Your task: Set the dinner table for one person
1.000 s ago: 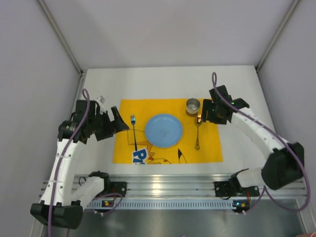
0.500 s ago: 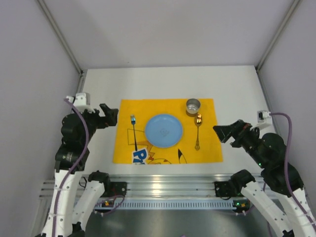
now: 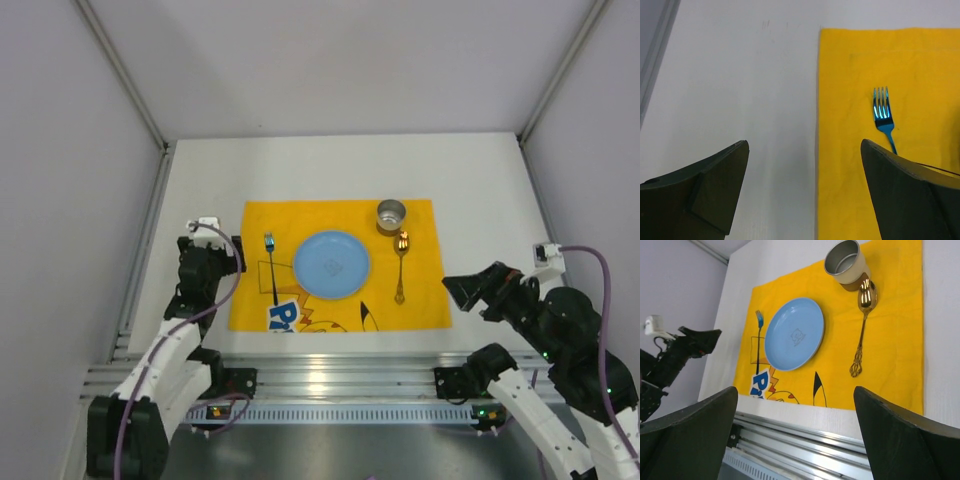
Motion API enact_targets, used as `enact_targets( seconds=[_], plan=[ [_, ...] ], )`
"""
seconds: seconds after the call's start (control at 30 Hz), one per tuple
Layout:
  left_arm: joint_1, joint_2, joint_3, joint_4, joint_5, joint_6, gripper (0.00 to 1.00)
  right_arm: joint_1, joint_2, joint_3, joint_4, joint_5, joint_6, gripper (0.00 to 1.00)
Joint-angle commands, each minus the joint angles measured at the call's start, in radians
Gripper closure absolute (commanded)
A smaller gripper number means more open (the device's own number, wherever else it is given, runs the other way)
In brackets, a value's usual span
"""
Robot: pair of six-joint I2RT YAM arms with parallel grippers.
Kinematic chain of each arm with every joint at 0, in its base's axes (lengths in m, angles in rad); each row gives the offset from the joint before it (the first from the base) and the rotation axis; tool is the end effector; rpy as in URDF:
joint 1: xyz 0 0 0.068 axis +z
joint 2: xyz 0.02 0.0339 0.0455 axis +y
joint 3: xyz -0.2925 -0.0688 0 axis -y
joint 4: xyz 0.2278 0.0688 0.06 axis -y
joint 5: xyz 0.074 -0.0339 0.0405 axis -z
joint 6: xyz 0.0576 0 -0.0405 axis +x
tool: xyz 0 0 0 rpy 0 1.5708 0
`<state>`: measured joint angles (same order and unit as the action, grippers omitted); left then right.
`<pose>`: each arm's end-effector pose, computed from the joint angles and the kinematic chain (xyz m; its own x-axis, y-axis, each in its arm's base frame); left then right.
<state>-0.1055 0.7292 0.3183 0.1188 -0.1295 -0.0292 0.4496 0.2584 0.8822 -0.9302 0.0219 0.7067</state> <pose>0.1601 -0.0095 0.2346 -0.2857 0.0011 -0.9583 -0.0269 0.9996 0.0092 0.0118 0.0043 0.3303 -0.4765 0.4909 -0.7294 -0.1398 0.7768 0.6141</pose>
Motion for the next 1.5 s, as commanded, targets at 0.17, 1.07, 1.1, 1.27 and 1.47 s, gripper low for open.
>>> enact_targets(
  seconds=[0.17,1.07,1.1,1.27,1.47],
  plan=[
    [0.081,0.478,-0.088,0.710,0.063,0.031,0.01,0.009,0.033,0.104,-0.094,-0.025,0.004,0.00],
    [0.139,0.842,-0.012,0.992,0.165,-0.035,0.01,0.011,0.295,-0.058,0.228,-0.122,-0.107,0.00],
    [0.141,0.842,-0.012,0.992,0.165,-0.035,0.02,0.009,0.291,-0.077,0.229,-0.152,-0.110,0.00],
    [0.139,0.842,-0.012,0.992,0.165,-0.035,0.01,0.011,0.231,-0.219,0.274,-0.327,-0.095,0.00],
    [0.139,0.843,-0.012,0.992,0.166,-0.035,0.01,0.011,0.079,-0.284,0.272,-0.364,-0.064,0.00]
  ],
)
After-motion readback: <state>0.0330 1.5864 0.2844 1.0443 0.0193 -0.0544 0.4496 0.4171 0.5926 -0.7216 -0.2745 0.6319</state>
